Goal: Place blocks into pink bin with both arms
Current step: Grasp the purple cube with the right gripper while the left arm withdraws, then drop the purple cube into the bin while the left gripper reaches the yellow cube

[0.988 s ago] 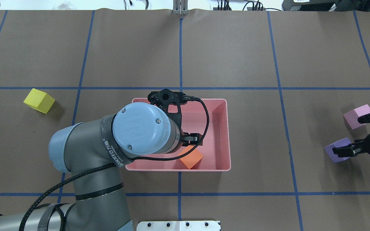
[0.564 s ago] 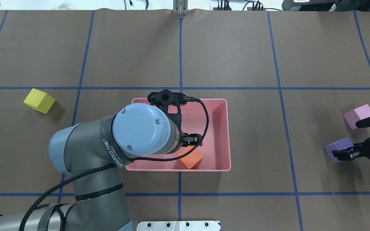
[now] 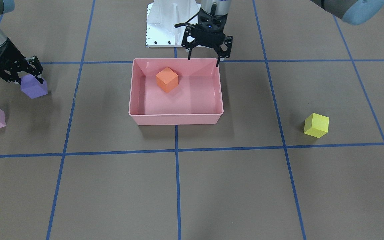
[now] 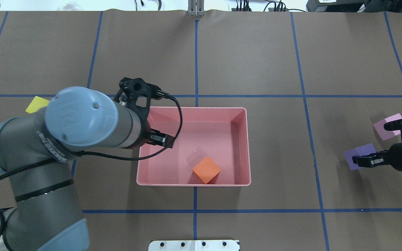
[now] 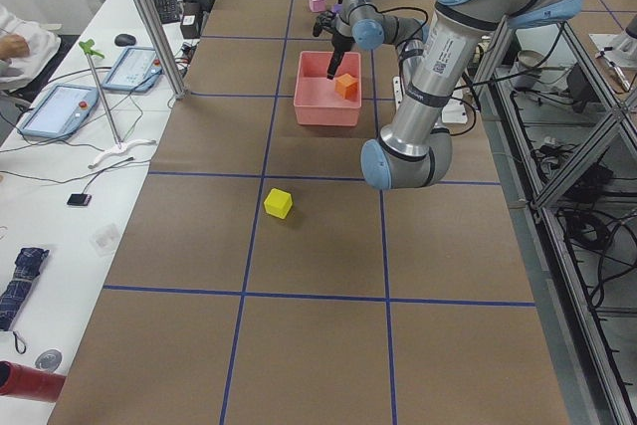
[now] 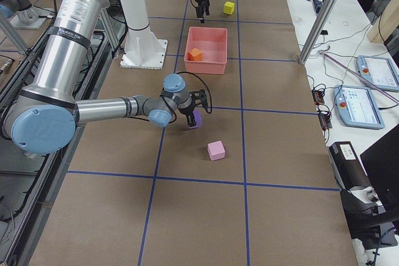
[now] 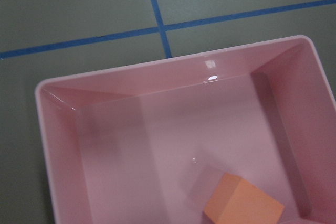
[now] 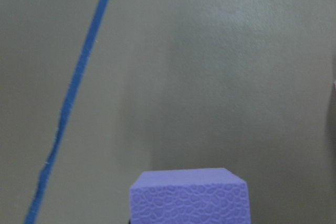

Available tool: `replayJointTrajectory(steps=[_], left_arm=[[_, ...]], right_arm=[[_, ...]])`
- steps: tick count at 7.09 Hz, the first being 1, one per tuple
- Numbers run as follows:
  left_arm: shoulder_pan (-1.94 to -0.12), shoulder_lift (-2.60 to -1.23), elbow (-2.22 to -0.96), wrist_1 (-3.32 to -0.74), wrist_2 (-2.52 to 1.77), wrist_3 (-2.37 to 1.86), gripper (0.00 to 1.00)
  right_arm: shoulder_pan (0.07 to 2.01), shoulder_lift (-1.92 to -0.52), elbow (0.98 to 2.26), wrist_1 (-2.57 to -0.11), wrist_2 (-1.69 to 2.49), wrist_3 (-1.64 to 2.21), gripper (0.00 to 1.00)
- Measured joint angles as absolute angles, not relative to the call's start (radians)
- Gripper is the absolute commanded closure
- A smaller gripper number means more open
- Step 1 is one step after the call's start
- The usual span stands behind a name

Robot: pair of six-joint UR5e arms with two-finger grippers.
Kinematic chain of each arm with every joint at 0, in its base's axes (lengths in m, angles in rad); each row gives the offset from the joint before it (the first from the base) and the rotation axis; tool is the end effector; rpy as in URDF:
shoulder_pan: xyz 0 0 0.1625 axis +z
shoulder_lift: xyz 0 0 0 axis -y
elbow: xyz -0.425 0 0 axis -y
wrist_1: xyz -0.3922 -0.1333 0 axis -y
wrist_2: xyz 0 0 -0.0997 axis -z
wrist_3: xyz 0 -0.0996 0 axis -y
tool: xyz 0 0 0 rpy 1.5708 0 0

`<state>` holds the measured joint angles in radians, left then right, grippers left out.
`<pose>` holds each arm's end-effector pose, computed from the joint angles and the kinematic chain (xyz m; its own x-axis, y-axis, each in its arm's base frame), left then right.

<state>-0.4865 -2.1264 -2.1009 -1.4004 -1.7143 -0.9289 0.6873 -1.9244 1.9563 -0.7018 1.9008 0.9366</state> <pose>0.4270 -0.3605 0.1577 0.6486 0.3273 -0.6872 -0.0322 0.9138 0.4048 -0.2301 -0.3196 0.5290 0.6259 -0.2114 0.7507 -0.0410 0.9523 0.3024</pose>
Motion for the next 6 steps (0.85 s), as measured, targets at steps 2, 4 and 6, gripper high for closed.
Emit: replayJointTrajectory(steps=[2,4,6], left_arm=[[-0.571,-1.981,-2.114,-1.499,-1.761,-0.768,0.00],[-0.652,-1.874,-2.112,-1.567,-1.829,-0.621,0.00],[-0.705,-1.787,-2.092,-1.658,-1.866,-0.534,0.00]], right_arm=[[0.700,-1.836,2.096,-0.928,1.914,1.015,1.00],[0.693,-1.622,2.174,-1.235,1.917,1.121,1.00],[0.638,-1.275,2.171,-1.619,1.899,1.246,1.00]])
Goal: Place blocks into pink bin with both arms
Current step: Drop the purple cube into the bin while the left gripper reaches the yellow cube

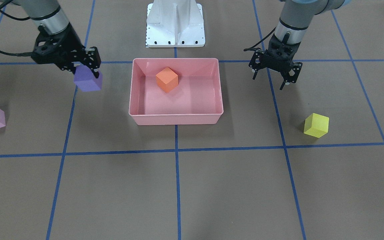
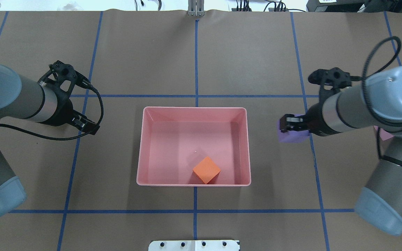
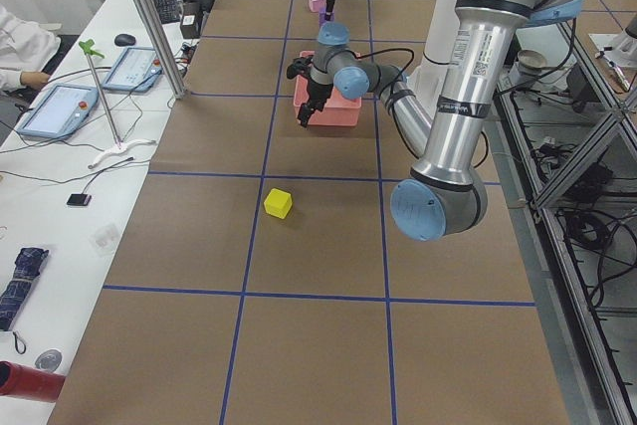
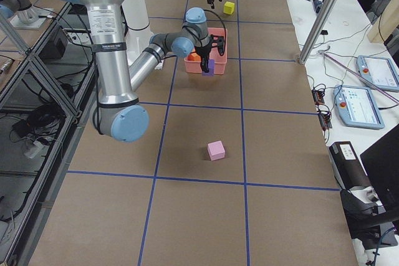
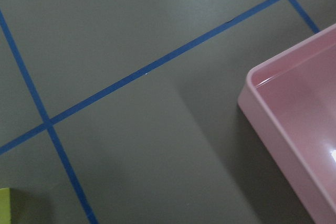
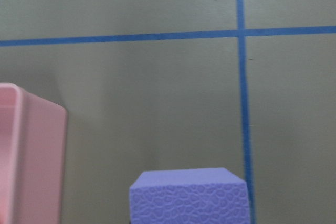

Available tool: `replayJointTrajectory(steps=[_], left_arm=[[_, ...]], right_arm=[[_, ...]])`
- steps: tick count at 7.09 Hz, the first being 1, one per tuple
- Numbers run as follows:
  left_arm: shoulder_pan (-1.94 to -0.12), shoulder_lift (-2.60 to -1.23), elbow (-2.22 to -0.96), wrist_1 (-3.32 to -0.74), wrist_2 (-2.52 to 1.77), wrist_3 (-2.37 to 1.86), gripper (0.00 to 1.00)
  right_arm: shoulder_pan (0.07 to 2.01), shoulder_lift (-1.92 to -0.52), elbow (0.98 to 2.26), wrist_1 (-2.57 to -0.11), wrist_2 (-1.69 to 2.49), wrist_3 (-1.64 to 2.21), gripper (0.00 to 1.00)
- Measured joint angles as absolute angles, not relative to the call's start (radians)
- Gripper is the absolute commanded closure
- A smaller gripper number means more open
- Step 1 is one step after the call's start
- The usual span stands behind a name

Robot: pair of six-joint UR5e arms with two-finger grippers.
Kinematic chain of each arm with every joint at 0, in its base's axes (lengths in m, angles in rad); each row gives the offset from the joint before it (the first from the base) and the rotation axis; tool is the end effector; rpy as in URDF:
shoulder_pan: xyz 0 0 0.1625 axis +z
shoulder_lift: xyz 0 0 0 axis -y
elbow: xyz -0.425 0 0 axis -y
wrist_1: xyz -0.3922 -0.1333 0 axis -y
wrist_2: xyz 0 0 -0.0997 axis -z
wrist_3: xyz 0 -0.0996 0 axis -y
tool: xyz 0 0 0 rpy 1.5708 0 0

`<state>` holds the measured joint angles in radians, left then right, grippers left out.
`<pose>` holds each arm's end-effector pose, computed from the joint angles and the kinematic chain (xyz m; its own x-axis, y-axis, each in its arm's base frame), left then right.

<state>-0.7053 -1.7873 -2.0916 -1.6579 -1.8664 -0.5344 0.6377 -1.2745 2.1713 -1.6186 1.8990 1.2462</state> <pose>0.3278 -0.4160 0.3054 0.6569 0.5220 -0.5441 -0.2120 0.8204 0.5310 -0.3459 -0.3823 0.2500 0.6209 0.0843 0.7793 -0.1806 0.9828 0.0375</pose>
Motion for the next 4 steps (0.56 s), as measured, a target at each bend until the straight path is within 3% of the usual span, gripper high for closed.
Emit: replayJointTrajectory(steps=[2,3,4], left_arm=[[-0.763,-1.703,-1.977,-1.883,-1.928,-0.461,0.00],[-0.812,-1.678,-1.884,-1.993,-1.980,-0.398,0.00],[-0.867,-1.668,-1.794,-2.077,-2.038,-0.338,0.00]], right_arm=[[0.559,-0.972,2.073,-1.848,1.832,1.378,1.00],[0.526,-0.888,2.008,-1.874,1.801,1.421,0.01],[0.501,-0.831,1.951,-1.881,1.769,1.456,0.00]])
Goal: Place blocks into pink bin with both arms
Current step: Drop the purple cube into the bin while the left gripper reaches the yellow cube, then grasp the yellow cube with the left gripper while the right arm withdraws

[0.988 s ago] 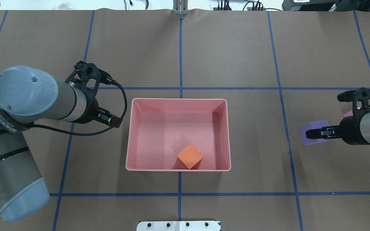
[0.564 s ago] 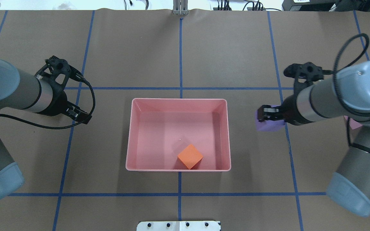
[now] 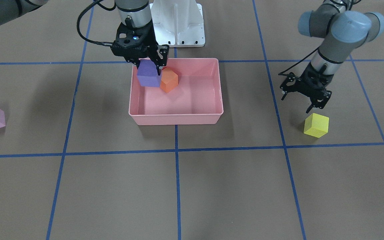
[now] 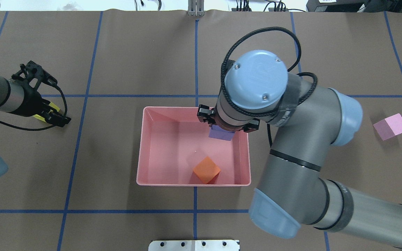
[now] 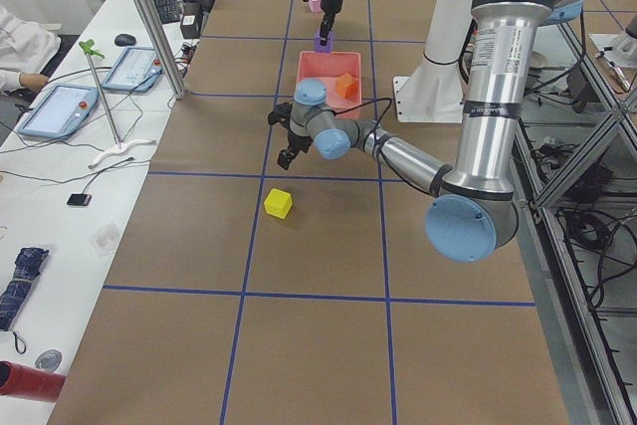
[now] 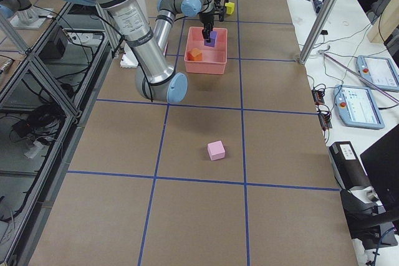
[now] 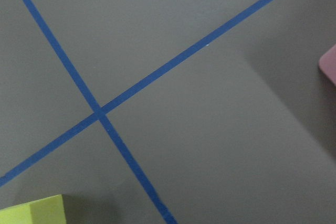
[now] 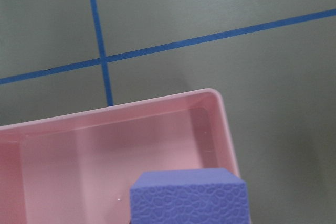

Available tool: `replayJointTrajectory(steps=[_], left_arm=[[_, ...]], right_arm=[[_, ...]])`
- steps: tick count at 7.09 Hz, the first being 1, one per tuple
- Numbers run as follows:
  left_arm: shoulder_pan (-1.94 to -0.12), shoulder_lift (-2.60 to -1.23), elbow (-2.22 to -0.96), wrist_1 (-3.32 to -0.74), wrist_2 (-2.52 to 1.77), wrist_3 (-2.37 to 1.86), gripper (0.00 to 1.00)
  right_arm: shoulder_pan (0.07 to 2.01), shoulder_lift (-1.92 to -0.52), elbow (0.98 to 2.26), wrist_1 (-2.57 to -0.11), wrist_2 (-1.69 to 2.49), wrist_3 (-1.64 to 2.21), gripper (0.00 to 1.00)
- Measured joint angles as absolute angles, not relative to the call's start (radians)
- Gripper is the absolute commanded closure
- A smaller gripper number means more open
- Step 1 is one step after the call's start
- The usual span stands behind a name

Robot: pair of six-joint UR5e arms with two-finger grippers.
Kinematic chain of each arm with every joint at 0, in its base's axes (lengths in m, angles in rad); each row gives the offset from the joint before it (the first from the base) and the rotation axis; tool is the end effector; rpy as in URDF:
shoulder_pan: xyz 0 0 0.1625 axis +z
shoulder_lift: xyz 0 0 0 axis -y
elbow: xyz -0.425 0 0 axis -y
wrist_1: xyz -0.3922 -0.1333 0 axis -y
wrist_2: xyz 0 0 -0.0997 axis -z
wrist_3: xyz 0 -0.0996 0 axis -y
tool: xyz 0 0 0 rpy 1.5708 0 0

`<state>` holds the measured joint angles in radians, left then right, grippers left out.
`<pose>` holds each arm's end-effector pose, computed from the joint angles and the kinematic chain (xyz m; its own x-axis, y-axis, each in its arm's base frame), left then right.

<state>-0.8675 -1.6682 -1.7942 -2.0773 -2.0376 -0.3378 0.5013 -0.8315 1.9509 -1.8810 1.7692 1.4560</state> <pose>0.2859 -0.4740 0.4486 0.5856 0.6122 -0.5314 -0.2583 0.7622 0.5936 -0.4688 -0.3865 0.1189 0.6408 0.2231 0.7345 -0.2744 0.9602 -0.0522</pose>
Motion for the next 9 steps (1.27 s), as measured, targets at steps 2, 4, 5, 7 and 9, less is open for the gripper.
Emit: replayJointTrajectory(steps=[2,4,5,7,9], left_arm=[[-0.950,-1.665,-1.712,-2.134,-2.107,-0.259,0.00],[-1.001,-1.670,-1.683,-2.117,-2.168,-0.265,0.00],[-1.011,-1.680,-1.660,-2.103,-2.183,-0.342,0.00],[-1.014,-1.703,-1.605,-2.103,-2.188,-0.494,0.00],[-1.011,-1.717,-1.580,-2.106,-2.187,-0.531,0.00]], right_arm=[[0.478,-0.790,1.916,-1.883,1.717,1.480,0.00],[0.480,-0.787,1.937,-1.884,1.709,1.451,0.00],[0.496,-0.792,1.950,-1.885,1.716,1.425,0.00],[0.556,-0.818,1.978,-1.885,1.767,1.373,0.00],[0.598,-0.889,2.053,-1.885,1.802,1.320,0.00]])
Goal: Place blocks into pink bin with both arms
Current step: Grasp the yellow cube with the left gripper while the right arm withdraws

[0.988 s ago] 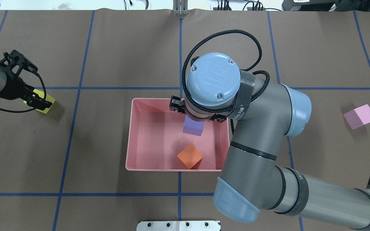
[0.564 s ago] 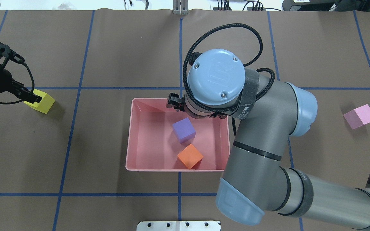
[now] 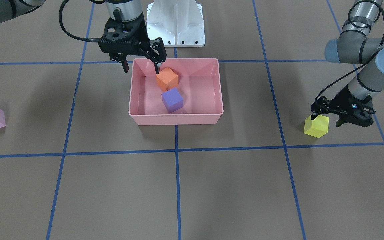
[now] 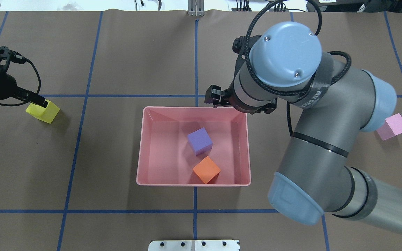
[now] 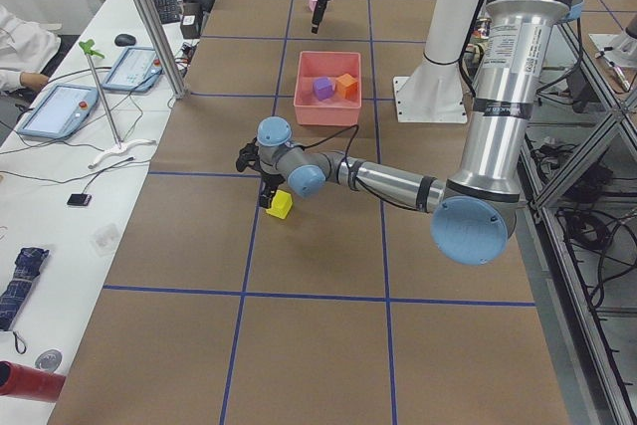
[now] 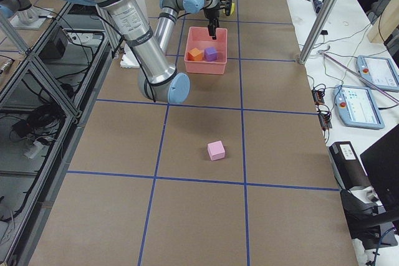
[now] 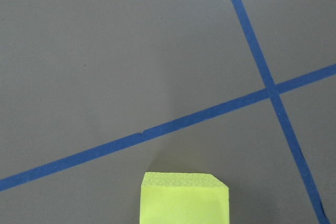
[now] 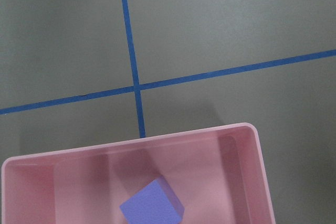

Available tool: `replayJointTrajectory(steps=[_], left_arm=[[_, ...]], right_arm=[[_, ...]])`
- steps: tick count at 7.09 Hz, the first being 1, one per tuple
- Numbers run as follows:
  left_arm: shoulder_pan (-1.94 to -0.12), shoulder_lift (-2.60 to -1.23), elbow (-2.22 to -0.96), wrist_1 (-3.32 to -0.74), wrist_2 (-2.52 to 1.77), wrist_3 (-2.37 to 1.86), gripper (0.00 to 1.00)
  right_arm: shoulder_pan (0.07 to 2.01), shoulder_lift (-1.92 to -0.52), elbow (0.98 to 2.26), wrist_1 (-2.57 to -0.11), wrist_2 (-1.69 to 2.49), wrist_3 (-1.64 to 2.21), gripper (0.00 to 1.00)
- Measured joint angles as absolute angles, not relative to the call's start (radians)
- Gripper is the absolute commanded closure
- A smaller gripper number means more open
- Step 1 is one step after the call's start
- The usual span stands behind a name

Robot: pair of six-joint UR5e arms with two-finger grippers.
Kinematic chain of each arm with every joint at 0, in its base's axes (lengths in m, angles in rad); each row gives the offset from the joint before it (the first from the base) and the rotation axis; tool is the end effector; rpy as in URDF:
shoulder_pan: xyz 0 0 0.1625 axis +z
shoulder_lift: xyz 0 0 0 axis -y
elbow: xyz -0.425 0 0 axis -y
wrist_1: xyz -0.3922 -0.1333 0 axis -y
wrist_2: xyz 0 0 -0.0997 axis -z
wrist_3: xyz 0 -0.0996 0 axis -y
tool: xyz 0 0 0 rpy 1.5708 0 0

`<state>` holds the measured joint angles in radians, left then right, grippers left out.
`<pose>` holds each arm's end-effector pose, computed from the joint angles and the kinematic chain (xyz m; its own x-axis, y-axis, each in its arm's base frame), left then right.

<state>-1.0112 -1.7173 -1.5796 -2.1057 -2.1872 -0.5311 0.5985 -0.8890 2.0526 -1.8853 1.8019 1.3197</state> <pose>0.2427 -0.5302 0.5215 0.6351 0.3115 -0.7069 -0.1017 0.9408 0.3232 -0.4019 -0.4078 0.1216 0.6297 0.1367 0.7647 -0.2580 0.9653 0.0399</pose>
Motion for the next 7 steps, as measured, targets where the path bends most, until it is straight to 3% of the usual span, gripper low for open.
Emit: replayJointTrajectory(steps=[5,6,7], left_arm=[[-0.951,-1.728,-1.515,-2.196,-2.126,-0.530,0.00],[-0.944,-1.725,-1.513,-2.199,-2.122,-0.529,0.16],[-0.939,-1.722,-1.512,-2.201,-2.118,-0.528,0.39]], right_arm=[[0.643,-0.956,2.115,-1.888,1.825,1.265,0.00],[0.650,-0.965,2.122,-1.889,1.828,1.249,0.00],[0.661,-0.976,2.126,-1.889,1.840,1.222,0.00]])
